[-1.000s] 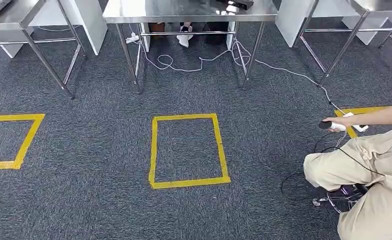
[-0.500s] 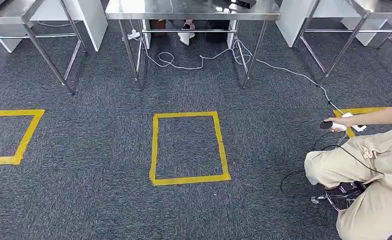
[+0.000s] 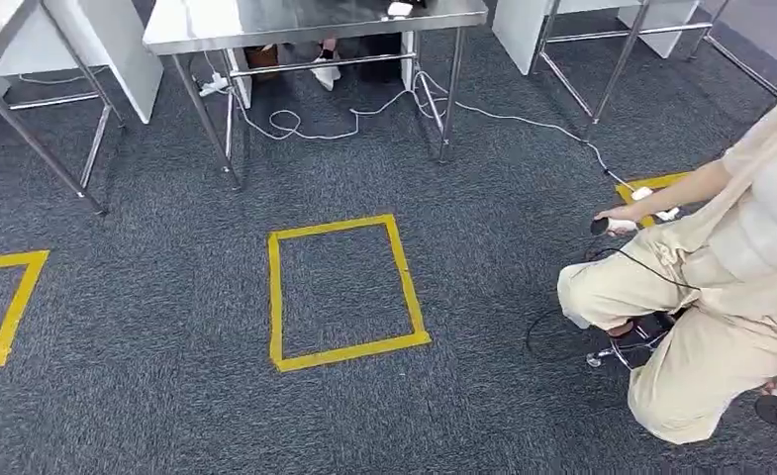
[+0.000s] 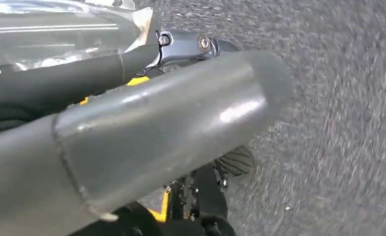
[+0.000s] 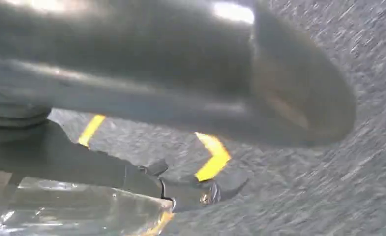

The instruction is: Take the parts from the cabinet and place them on the table.

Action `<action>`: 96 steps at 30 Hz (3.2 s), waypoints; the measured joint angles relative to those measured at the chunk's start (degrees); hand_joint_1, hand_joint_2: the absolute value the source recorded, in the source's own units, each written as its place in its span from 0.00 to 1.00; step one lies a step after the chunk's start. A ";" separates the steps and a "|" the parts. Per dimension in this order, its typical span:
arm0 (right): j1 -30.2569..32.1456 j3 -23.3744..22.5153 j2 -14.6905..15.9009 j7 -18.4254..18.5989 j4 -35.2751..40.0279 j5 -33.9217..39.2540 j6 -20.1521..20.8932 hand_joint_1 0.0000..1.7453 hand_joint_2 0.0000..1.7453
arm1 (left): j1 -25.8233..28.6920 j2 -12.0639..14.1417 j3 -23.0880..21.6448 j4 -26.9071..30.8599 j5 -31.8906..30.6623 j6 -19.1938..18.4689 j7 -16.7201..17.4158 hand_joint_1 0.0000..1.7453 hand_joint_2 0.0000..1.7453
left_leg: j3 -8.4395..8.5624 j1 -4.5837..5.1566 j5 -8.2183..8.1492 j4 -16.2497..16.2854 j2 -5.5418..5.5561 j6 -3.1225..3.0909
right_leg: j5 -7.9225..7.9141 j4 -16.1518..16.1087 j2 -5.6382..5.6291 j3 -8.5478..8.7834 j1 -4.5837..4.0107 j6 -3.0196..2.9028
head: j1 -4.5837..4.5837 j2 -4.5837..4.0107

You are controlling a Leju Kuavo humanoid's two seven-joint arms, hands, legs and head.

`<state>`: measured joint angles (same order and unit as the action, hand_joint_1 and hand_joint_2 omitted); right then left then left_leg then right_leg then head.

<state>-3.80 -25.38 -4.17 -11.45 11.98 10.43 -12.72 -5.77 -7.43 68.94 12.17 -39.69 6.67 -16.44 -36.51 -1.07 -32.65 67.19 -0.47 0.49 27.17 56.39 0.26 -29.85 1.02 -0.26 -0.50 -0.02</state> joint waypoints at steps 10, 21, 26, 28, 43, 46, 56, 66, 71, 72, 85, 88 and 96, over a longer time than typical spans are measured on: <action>0.39 -0.09 -1.57 5.72 -0.46 -0.52 -3.23 0.00 0.00 | 0.21 -0.04 -0.94 -0.07 -2.05 0.54 1.29 0.00 0.00 | 6.40 0.48 4.75 -9.60 3.97 -2.25 | -1.09 0.19 -6.32 -1.25 -0.59 0.97 | 0.09 0.00; 0.62 -1.05 -1.94 7.80 -0.63 0.83 -3.63 0.00 0.00 | 0.29 -0.74 -1.51 -0.42 -2.56 1.44 3.30 0.00 0.00 | 6.03 0.11 6.14 -11.17 -4.52 -2.82 | 1.72 4.41 1.12 -2.09 0.68 4.33 | -0.46 0.00; 0.33 -1.03 -3.08 9.67 -0.65 -0.20 -5.50 0.00 0.00 | -0.16 -0.81 -2.10 -0.44 -3.71 1.79 5.37 0.00 0.00 | 6.75 0.23 5.54 -10.68 -6.95 -0.82 | 0.87 0.20 2.37 -0.49 -0.37 2.32 | -0.35 0.00; 0.35 -1.03 -3.47 10.77 -0.70 -0.55 -6.90 0.00 0.00 | -0.26 -0.81 -2.47 -0.44 -4.20 1.79 6.23 0.00 0.00 | 6.45 -0.40 4.56 -9.71 -5.45 0.11 | 0.14 -0.22 1.08 0.17 0.92 1.19 | -0.33 0.00; 0.19 -0.26 -4.28 13.44 -0.79 -3.26 -9.83 0.00 0.00 | 0.18 -0.87 -3.19 -0.44 -5.25 1.81 7.61 0.00 0.00 | 6.69 -0.90 4.05 -9.06 6.49 -0.71 | -0.62 0.29 -5.82 -0.57 -0.19 0.37 | 0.04 0.00; 0.05 -0.24 -4.31 13.44 -0.79 -3.26 -9.86 0.00 0.00 | 0.18 -0.87 -3.19 -0.44 -5.25 1.81 7.63 0.00 0.00 | 6.73 -0.92 4.17 -9.48 6.64 -0.75 | -0.67 0.43 -6.05 -0.80 -0.50 0.55 | -0.02 0.00; 0.26 3.92 -3.89 18.58 -0.87 -10.30 -10.16 0.00 0.00 | -0.03 -1.33 -3.26 -0.44 -4.39 3.02 9.16 0.00 0.00 | 6.65 -0.08 5.27 -10.61 -4.93 -2.03 | 0.61 0.44 3.83 -0.26 0.27 3.54 | -0.59 0.00; 0.19 8.00 -3.96 17.66 -0.87 -13.57 -11.82 0.00 0.00 | 0.21 -1.29 -2.82 -0.44 -3.48 4.72 10.32 0.00 0.00 | -0.43 -0.63 -4.89 6.64 0.30 0.28 | -0.83 -0.05 -1.44 -1.05 0.05 0.10 | 0.00 0.00; 0.33 8.74 -4.13 17.57 -0.90 -13.99 -12.55 0.00 0.00 | 0.57 -1.29 -2.84 -0.42 -3.67 4.72 10.84 0.00 0.00 | 5.57 -0.67 4.61 -7.07 3.96 -0.98 | -0.85 0.14 -5.25 -0.72 -0.12 0.18 | 0.00 0.00; 0.19 8.74 -4.35 17.55 -0.88 -13.97 -12.72 0.00 0.00 | 0.63 -1.25 -2.82 -0.42 -3.67 4.72 10.93 0.00 0.00 | 6.43 -0.65 4.45 -9.28 6.96 -1.37 | -0.83 0.47 -5.68 -0.92 -0.63 0.31 | -0.06 0.00; 0.55 9.09 -4.15 17.70 -0.90 -13.48 -14.36 0.00 0.00 | 0.82 -1.57 -2.91 -0.44 -4.64 4.09 10.38 0.00 0.00 | 6.36 -0.16 5.27 -10.77 -3.73 -2.65 | 2.39 9.62 0.15 -6.35 0.40 3.66 | -0.61 0.00; 0.11 9.09 -4.02 17.83 -0.90 -13.20 -15.19 0.00 0.00 | 0.84 -1.68 -2.95 -0.42 -5.61 4.02 10.32 0.00 0.00 | 6.95 0.53 4.57 -10.49 -5.50 -1.42 | -0.19 0.49 4.44 -0.99 -0.26 3.08 | -0.70 0.00; 0.28 9.09 -4.11 19.78 -0.90 -13.84 -16.35 0.00 0.00 | 0.77 -1.73 -4.50 -0.44 -8.35 4.50 11.08 0.00 0.00 | 1.98 -0.35 -4.38 3.07 0.21 0.32 | -0.87 0.70 -0.62 -1.81 0.09 0.14 | 0.11 0.00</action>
<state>-3.52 -16.28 -8.28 8.33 11.08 -3.41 -29.07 -5.01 -9.16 64.44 11.74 -48.04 11.17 -5.35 -34.52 -1.42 -37.02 70.26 -0.26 0.80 26.30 57.10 -0.36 -31.65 1.11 -0.11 -0.39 -0.02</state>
